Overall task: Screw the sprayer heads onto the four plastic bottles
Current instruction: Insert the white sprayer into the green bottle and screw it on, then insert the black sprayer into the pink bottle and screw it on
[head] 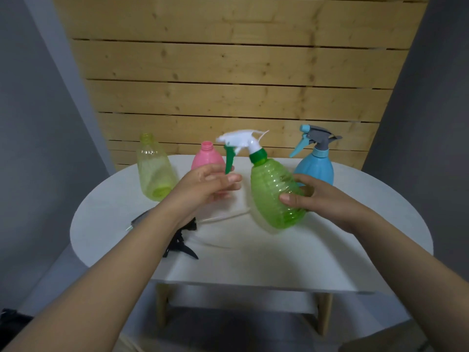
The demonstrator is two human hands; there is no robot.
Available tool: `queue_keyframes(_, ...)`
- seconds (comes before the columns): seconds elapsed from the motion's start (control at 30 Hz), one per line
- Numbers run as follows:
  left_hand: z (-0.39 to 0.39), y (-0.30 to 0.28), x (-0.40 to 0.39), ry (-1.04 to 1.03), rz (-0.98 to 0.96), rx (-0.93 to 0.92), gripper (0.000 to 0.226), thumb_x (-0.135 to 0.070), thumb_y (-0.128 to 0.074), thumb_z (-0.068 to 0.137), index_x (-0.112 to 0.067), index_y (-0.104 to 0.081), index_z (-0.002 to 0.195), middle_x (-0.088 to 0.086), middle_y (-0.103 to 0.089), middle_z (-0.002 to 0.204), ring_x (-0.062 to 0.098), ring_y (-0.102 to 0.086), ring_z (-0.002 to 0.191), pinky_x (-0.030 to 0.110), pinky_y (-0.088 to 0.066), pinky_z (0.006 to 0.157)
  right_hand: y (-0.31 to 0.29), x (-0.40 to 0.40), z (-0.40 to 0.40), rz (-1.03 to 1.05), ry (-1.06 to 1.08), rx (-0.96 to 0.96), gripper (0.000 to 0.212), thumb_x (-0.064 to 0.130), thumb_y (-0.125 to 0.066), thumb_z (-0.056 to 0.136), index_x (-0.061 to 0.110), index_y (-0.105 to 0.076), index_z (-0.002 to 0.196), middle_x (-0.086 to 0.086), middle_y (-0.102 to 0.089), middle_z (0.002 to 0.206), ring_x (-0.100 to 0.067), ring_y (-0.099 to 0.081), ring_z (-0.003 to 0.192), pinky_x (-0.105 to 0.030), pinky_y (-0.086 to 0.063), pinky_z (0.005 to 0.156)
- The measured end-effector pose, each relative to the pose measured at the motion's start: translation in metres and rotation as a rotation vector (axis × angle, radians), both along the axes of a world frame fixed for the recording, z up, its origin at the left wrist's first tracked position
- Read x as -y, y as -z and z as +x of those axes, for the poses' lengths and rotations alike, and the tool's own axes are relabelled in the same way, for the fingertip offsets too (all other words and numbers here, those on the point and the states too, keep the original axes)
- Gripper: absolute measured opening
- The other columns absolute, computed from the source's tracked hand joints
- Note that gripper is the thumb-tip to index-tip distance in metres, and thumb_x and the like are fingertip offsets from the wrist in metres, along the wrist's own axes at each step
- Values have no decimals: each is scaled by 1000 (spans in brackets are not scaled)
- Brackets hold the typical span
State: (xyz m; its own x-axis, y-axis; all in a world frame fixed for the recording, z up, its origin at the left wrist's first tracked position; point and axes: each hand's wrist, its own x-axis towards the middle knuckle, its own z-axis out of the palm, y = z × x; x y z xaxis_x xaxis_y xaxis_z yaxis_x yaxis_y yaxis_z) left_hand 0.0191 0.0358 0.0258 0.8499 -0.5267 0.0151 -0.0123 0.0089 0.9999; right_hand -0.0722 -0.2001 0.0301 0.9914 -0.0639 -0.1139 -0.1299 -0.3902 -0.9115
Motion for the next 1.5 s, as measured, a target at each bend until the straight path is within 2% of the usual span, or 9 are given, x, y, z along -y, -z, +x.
queue_keyframes(0.3, 9, 13, 53, -42, 52, 98, 47, -31, -62, 86, -25, -50, 131, 0, -68, 112, 12, -67, 100, 28, -57, 81, 23, -16, 35, 52, 65, 136, 57, 46, -54, 88, 30, -38, 140, -4, -52, 136, -20, -52, 123, -38, -41, 105)
queue_keyframes(0.5, 28, 25, 69, -81, 77, 171, 50, -19, -60, 88, -23, -43, 136, 6, -57, 131, 21, -55, 121, 44, -44, 103, 32, -15, 59, -6, 142, 177, 63, 33, -55, 91, 27, -27, 147, -4, -46, 141, -21, -52, 122, -36, -42, 103)
queue_keyframes(0.73, 36, 48, 73, -94, 156, 170, 48, -18, -61, 88, -25, -43, 131, -4, -57, 120, 16, -54, 119, 30, -48, 92, 54, -12, 68, -69, 131, 110, 66, 27, -56, 91, 23, -22, 147, -5, -46, 143, -21, -48, 128, -39, -41, 104)
queue_keyframes(0.97, 36, 49, 76, -107, 218, 211, 54, -21, -58, 90, -23, -36, 139, 4, -51, 138, 20, -47, 129, 42, -42, 104, 54, -12, 69, -109, 136, 70, 71, 34, -53, 92, 25, -14, 150, -1, -41, 149, -19, -42, 134, -38, -37, 108)
queue_keyframes(1.07, 31, 48, 74, -182, 306, 244, 57, -28, -59, 89, -19, -36, 140, 6, -46, 142, 22, -43, 131, 36, -39, 103, 53, -16, 66, -204, 207, 31, 71, 39, -54, 91, 18, -20, 149, -6, -42, 148, -23, -45, 132, -35, -37, 104)
queue_keyframes(1.13, 24, 45, 68, -312, 340, 384, 48, -27, -59, 89, -13, -45, 133, 8, -54, 131, 21, -51, 120, 26, -40, 90, 53, -17, 59, -302, 304, -12, 68, 41, -57, 89, 11, -31, 144, -11, -49, 142, -26, -51, 125, -32, -39, 97)
queue_keyframes(1.23, 18, 36, 54, -487, 343, 669, 29, -18, -60, 87, -9, -58, 114, 9, -57, 110, 16, -53, 97, 20, -39, 81, 49, -21, 45, -253, 382, 16, 45, 36, -63, 85, 10, -54, 121, -8, -67, 102, -24, -62, 96, -28, -46, 79)
queue_keyframes(1.33, 23, 31, 44, -650, 386, 759, 31, -16, -61, 81, -9, -57, 111, 14, -52, 115, 23, -43, 106, 23, -31, 88, 40, -31, 38, -87, 338, 94, 21, 26, -66, 84, 15, -61, 101, -9, -67, 83, -29, -66, 88, -44, -53, 84)
queue_keyframes(1.5, 37, 31, 40, -835, 449, 607, 66, -16, -70, 71, -10, -41, 131, 17, -38, 135, 35, -31, 127, 40, -23, 103, 31, -46, 40, -9, 228, 104, 24, 27, -68, 83, 19, -64, 105, -6, -69, 82, -28, -69, 86, -47, -54, 86)
